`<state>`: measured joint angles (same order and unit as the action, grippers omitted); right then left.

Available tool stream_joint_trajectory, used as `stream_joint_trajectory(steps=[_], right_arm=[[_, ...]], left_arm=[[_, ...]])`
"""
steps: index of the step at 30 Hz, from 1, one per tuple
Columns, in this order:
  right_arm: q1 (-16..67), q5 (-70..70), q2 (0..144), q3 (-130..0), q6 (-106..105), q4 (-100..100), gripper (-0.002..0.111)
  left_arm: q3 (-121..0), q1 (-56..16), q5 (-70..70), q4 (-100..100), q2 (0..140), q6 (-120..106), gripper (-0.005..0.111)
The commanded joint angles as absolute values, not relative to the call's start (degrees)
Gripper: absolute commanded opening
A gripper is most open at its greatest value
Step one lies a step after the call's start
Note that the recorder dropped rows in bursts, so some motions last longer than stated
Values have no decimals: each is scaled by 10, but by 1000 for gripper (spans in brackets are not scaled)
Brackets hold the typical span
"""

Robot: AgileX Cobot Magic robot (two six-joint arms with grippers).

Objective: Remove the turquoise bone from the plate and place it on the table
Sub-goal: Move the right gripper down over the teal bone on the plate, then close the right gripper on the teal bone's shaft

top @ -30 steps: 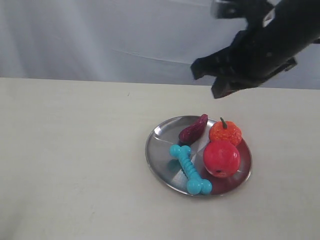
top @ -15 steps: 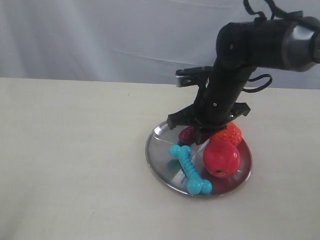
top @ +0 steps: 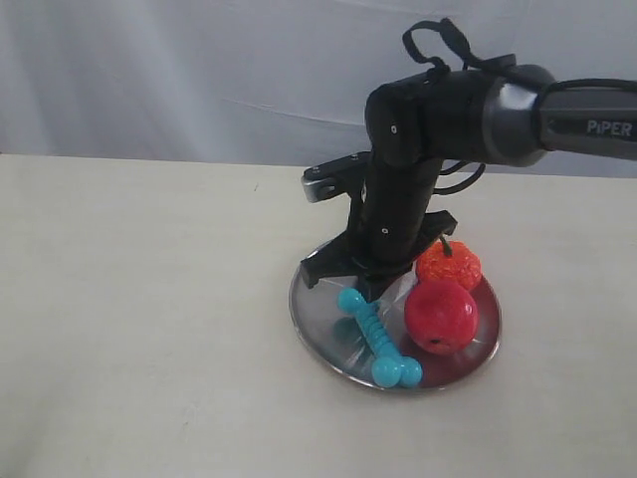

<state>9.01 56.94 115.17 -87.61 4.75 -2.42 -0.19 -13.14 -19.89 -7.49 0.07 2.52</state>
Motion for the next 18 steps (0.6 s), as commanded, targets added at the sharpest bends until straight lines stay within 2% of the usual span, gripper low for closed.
stream_joint_trajectory(steps=[1, 8, 10, 11, 15, 18], right_arm=[[90, 575, 1155, -881, 53, -37, 0], [90, 575, 1157, -881, 53, -37, 0], [90, 575, 1157, -881, 53, -32, 3], [90, 575, 1157, -881, 53, -28, 7], [90, 575, 1157, -881, 71, -25, 38], [90, 576, 1157, -881, 77, -23, 54]], left_arm=[[0, -133, -198, -75, 0, 25, 0], [0, -133, -198, -75, 0, 25, 0], [0, -133, -198, -75, 0, 25, 0], [0, -133, -198, -75, 0, 25, 0], [0, -133, -198, -75, 0, 25, 0], [0, -133, -198, -75, 0, 25, 0]])
